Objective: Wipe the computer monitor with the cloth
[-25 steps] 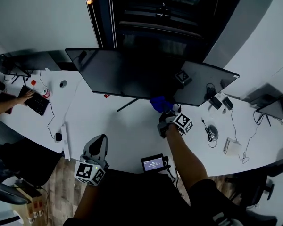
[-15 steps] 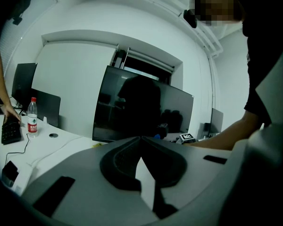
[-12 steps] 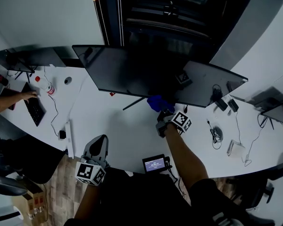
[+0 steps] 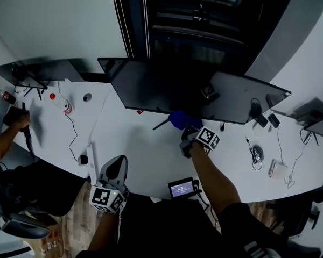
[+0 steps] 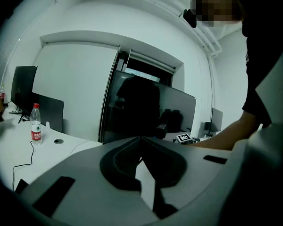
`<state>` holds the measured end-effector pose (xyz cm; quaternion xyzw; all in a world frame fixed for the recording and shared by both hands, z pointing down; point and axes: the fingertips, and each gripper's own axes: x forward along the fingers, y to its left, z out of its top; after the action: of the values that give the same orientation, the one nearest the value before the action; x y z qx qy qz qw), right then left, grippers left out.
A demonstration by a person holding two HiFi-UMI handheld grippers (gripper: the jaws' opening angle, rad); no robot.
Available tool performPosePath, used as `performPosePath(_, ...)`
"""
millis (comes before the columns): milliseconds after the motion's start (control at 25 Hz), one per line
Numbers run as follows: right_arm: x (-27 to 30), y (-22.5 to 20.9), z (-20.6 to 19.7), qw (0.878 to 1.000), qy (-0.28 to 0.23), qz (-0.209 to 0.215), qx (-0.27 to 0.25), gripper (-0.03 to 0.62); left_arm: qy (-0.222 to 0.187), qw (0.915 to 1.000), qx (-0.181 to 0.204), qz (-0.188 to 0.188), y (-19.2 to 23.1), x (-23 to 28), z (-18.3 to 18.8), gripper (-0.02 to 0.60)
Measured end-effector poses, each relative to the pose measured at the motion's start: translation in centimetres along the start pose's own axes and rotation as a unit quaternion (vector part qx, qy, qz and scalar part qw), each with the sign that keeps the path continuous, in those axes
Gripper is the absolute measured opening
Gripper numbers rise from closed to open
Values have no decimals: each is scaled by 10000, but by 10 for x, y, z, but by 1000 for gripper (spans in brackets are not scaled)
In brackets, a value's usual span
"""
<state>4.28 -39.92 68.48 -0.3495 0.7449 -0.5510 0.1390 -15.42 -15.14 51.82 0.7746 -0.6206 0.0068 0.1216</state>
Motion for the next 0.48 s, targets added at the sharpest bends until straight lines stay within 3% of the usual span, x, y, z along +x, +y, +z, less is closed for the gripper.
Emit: performPosePath(480, 47, 26, -44, 9997, 165, 1, -172, 80, 112, 9996, 45, -236, 49, 1, 8, -6)
